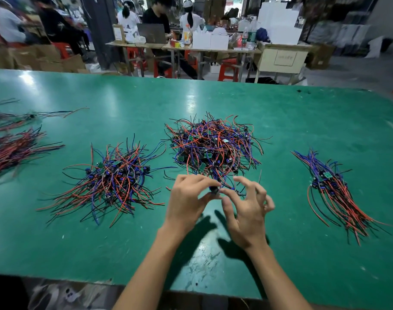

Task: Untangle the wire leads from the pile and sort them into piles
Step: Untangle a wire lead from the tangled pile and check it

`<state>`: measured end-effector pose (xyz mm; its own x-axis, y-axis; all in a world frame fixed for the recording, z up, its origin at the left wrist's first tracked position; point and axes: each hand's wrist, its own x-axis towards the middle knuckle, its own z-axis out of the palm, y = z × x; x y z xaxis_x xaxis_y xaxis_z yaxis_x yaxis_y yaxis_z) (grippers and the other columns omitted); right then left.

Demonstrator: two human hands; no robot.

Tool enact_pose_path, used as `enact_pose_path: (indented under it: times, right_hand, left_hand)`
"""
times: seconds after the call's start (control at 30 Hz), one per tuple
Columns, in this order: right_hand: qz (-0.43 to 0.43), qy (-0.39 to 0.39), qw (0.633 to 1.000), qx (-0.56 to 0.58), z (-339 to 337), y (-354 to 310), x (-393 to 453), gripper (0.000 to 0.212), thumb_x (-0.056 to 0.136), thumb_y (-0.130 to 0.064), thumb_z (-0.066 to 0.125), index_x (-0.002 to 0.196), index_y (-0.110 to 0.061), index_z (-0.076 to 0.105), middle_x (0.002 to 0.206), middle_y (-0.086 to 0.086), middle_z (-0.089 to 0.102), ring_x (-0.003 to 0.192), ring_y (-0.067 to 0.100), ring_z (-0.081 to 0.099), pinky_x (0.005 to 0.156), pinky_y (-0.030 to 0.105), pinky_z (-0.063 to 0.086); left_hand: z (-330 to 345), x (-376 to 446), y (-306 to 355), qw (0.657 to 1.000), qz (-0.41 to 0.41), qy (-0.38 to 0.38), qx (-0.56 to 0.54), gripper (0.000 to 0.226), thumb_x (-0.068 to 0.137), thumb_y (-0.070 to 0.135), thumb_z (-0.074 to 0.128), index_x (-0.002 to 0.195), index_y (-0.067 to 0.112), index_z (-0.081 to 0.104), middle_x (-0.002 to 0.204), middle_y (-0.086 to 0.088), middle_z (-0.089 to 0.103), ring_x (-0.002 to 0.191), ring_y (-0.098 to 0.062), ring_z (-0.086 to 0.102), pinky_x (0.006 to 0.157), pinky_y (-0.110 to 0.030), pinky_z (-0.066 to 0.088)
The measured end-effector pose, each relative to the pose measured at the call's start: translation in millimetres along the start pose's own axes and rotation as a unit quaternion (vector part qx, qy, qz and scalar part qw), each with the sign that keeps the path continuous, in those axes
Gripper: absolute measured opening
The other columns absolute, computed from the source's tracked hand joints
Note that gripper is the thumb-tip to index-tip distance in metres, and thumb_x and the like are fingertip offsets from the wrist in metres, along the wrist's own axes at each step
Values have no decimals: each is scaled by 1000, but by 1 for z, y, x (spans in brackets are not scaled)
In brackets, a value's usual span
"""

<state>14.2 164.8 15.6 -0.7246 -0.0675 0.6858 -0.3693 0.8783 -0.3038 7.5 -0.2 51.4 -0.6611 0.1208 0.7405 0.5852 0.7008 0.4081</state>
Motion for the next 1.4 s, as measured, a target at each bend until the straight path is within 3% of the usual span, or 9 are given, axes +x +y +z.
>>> enact_pose_path:
  times: [0.1, 0.37, 0.6, 0.7, 0.87, 1.0, 1.13, 1.27, 1.4]
  right_hand:
    - [-3, -37, 999, 31, 2, 1, 1, 35, 99, -50, 44, 98, -34, 75, 134, -8, 54, 124, 17, 40, 90, 31, 15]
    - [59, -57, 987, 137, 3, 4, 2, 19, 89, -52, 62, 96, -41, 76, 134, -20, 48, 125, 0, 28, 95, 29, 18]
    - [46, -8, 998, 44, 3, -1, -4, 22, 89, -41, 64, 108, -35, 73, 145, -1, 45, 123, 19, 43, 94, 34, 23]
    - [10, 88, 996, 10, 1, -3, -6, 18, 88, -33, 66, 103, -26, 72, 126, 3, 59, 101, 18, 58, 84, 34, 29]
    - [-30, 16, 999, -30, -2, -6, -6, 25, 90, -53, 63, 96, -32, 74, 101, -14, 69, 102, 15, 60, 84, 38, 28]
    - [-71, -62, 994, 51, -2, -5, -6, 16, 88, -36, 71, 100, -25, 73, 92, -15, 70, 92, 17, 63, 81, 30, 22]
    - [3, -88, 979, 185, -2, -1, -6, 15, 86, -28, 81, 98, -20, 75, 86, -12, 69, 81, 6, 60, 78, 30, 46]
    - [64, -73, 962, 255, -3, 4, -6, 15, 82, -35, 83, 92, -26, 75, 86, -16, 71, 79, 0, 63, 75, 20, 50]
    - [104, -59, 952, 281, -1, 7, -4, 8, 90, -34, 76, 86, -31, 70, 81, -17, 70, 74, 9, 65, 72, 32, 53]
  left_hand:
    - [10, -16, 1, 999, 38, -6, 36, 18, 81, 20, 78, 98, 16, 79, 96, 7, 76, 84, -17, 69, 80, -32, 40]
    - [16, -45, 7, 996, -72, -34, -38, 38, 90, 7, 72, 128, 9, 68, 112, -1, 72, 97, -21, 64, 88, -36, 50]
    - [12, -46, 9, 986, -151, -27, -66, 56, 93, 16, 70, 141, 32, 46, 119, 13, 65, 101, -7, 62, 92, -29, 48]
    - [10, -47, 10, 985, -160, -7, -58, 58, 90, 13, 73, 137, 32, 45, 110, 16, 67, 95, -8, 61, 90, -28, 46]
    - [8, -47, 11, 993, -111, -22, -40, 63, 82, 1, 74, 134, 25, 47, 105, 7, 70, 92, -19, 62, 88, -29, 41]
    - [8, -48, 12, 996, -64, -63, -12, 61, 75, -4, 73, 131, 10, 58, 95, 2, 72, 91, -24, 64, 87, -33, 39]
    - [6, -49, 10, 993, -101, -64, -20, 50, 80, 6, 76, 127, 16, 63, 92, 2, 73, 79, -25, 63, 82, -31, 38]
    - [7, -50, 9, 987, -153, -39, -24, 51, 84, 15, 80, 132, 20, 64, 94, 3, 74, 82, -26, 64, 83, -42, 47]
    - [6, -48, 12, 989, -148, -21, 1, 69, 82, 28, 80, 143, 9, 54, 90, 5, 78, 75, -27, 66, 76, -38, 51]
